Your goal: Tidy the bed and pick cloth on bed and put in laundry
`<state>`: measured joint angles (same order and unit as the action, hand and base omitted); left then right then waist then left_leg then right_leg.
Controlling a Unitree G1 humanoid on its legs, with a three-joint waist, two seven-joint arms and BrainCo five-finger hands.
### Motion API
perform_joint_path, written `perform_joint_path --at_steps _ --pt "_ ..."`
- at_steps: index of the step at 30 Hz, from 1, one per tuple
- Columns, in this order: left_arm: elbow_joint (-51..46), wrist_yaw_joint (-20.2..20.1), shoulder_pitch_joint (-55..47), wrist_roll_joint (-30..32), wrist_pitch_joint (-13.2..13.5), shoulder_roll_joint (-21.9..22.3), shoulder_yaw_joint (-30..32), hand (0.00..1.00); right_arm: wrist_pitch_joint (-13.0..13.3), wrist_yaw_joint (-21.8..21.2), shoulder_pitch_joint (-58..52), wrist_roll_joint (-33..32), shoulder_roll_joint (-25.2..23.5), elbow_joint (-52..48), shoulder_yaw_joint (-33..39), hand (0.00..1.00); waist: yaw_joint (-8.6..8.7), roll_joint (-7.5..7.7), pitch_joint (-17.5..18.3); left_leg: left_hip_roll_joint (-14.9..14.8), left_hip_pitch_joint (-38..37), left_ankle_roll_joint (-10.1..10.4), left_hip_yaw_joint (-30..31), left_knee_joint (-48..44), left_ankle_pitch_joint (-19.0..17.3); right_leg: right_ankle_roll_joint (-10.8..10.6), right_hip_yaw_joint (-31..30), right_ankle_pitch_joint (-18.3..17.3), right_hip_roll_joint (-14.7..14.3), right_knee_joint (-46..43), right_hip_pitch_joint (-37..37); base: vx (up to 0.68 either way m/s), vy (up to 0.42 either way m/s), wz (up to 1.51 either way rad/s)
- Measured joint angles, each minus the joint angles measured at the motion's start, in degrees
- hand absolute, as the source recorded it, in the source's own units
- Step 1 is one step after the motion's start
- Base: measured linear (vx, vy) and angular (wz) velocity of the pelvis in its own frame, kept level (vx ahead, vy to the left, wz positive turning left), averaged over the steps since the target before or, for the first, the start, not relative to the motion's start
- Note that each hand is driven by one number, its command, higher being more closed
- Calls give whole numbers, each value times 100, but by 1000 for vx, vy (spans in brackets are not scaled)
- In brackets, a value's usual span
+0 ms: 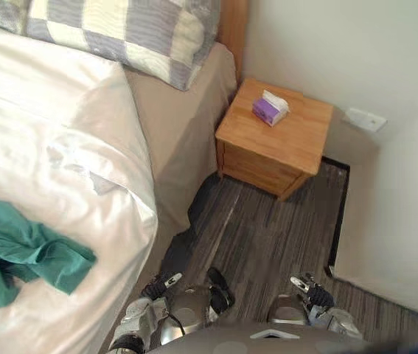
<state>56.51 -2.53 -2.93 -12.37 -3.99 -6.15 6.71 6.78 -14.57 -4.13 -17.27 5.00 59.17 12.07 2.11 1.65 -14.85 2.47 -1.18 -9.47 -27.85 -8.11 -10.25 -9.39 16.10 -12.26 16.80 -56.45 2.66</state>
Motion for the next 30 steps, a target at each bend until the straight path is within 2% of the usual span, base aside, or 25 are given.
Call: perform_joint_path --at_steps 3,4,5,6,7,8,9,10,11,12,13,14,16,18,19,20,21,22,23,24,25,27,28,30 --pt "14 12 -4 -138 129 -12 -296 0 63 -6 -3 -9 -5 -136 -33 0 30 -66 -32 59 -588 86 727 275 -39 96 32 -269 -208 230 360 475 -83 162" --pt "17 30 -19 -376 201 -8 -426 0 90 -3 -4 -9 -5 -194 -35 0 34 -125 -25 16 -734 169 1158 307 -85 190 -8 -330 -384 782 552 405 -206 188" --pt "6 44 -26 -531 235 15 -453 0 109 9 -4 -48 -8 -201 -42 0 36 -212 -15 -77 -791 275 1618 299 -145 199 -254 -320 -703 1635 725 381 -224 194" --pt "1 48 -28 -581 247 23 -458 0 111 16 -4 -65 -13 -219 -48 0 48 -253 8 -125 -786 316 1869 297 -168 195 -496 -302 -881 2110 820 341 -267 188" --pt "-10 48 -21 -629 272 29 -459 0 98 44 -4 -114 -22 -271 -56 0 78 -296 7 -169 -780 382 2266 296 -197 188 -961 -199 -1098 2798 896 321 -325 211" --pt "-11 49 -25 -640 318 20 -458 0 49 134 -13 -215 -41 -321 -49 0 127 -279 11 -167 -772 487 2792 275 -238 151 -1657 100 -1263 3678 880 385 -451 257" --pt "6 42 -51 -658 315 -11 -452 0 8 198 -72 -269 -58 -308 -50 0 126 -71 61 -68 -758 646 3150 180 -330 73 -2232 535 -1254 4365 811 316 -429 229" --pt "10 42 -91 -680 313 -47 -438 0 -17 213 -124 -280 -86 -295 -44 0 82 41 63 14 -787 752 3216 121 -399 143 -2453 963 -1185 4522 770 299 -451 183" --pt "61 41 -87 -732 313 71 -260 0 -63 243 -94 -289 -31 -184 39 0 -20 -192 42 -179 -786 943 3217 -9 -502 382 -2199 957 -1273 4263 678 282 -402 121" --pt "30 17 -184 -707 328 161 -166 0 -104 243 -69 -304 1 -186 101 0 -152 -306 104 -386 -804 1075 3140 7 -466 485 -2130 846 -1377 4243 629 328 -437 88" --pt "24 12 -214 -701 337 197 -95 0 -147 239 -33 -343 7 -185 97 0 -189 -369 124 -462 -826 1119 3134 24 -451 565 -2066 794 -1434 4243 589 265 -324 49" --pt "24 16 -249 -695 339 241 49 0 -265 205 46 -390 9 -196 73 0 -201 -449 150 -571 -892 1264 3143 110 -368 679 -1913 722 -1515 4240 484 186 -252 31" --pt "25 8 -257 -687 323 290 129 0 -417 163 51 -387 -47 -163 83 0 -194 -402 178 -663 -898 1382 3102 135 -163 746 -1708 681 -1519 4254 369 152 -282 51" --pt "-6 -31 -257 -641 306 329 201 0 -583 168 18 -389 -116 -50 234 0 -125 -351 213 -736 -875 1432 2502 202 48 798 -1367 650 -1361 4362 198 91 -197 89" --pt "-8 -178 -257 -438 300 361 308 0 -636 274 -60 -504 -133 -41 477 0 10 -345 213 -829 -860 1386 1698 163 73 822 -1004 632 -1249 4491 -27 38 -75 139" --pt "4 -270 -261 -306 290 375 383 0 -641 395 -185 -637 -147 -33 632 0 69 -347 228 -941 -867 1378 918 160 72 820 -702 629 -1193 4543 -225 35 -44 143" --pt "4 -317 -263 -219 289 380 428 0 -639 454 -267 -712 -177 -35 716 0 65 -343 256 -959 -866 1361 620 141 89 808 -605 619 -1176 4553 -302 22 7 127" --pt "-10 -371 -295 -157 290 371 525 0 -634 560 -411 -875 -237 -11 866 0 36 -246 337 -933 -780 1327 451 5 121 745 -518 539 -1088 4554 -393 7 28 82" --pt "-22 -376 -323 -158 293 362 523 0 -632 599 -464 -948 -280 -5 883 0 13 -187 372 -913 -728 1323 464 -61 123 731 -517 505 -1048 4556 -410 -41 33 87" --pt "-116 -375 -424 -164 277 213 534 0 -626 715 -517 -1116 -425 88 981 0 -14 -50 462 -851 -606 1319 483 -191 126 670 -515 395 -944 4573 -405 -61 17 47" --pt "-108 -365 -438 -160 242 176 544 0 -612 763 -516 -1199 -462 90 1006 0 -5 -29 492 -844 -595 1319 483 -173 125 668 -515 389 -941 4591 -401 -117 26 32" --pt "99 -335 -415 -160 120 150 433 0 -417 1004 -520 -1430 -488 89 1103 0 58 -163 643 -807 -659 1299 486 375 139 660 -524 424 -1023 4608 -274 -79 31 3" --pt "141 -332 -384 -165 78 145 390 0 -360 1071 -520 -1475 -487 87 1182 0 85 -158 659 -782 -737 1272 475 552 180 661 -523 429 -1033 4565 -246 -25 47 3" --pt "231 -324 -287 -213 -32 131 230 0 -158 1430 -584 -1655 -476 59 1498 0 157 -200 625 -646 -978 1279 469 1108 513 654 -528 438 -995 4439 -175 -66 40 0"
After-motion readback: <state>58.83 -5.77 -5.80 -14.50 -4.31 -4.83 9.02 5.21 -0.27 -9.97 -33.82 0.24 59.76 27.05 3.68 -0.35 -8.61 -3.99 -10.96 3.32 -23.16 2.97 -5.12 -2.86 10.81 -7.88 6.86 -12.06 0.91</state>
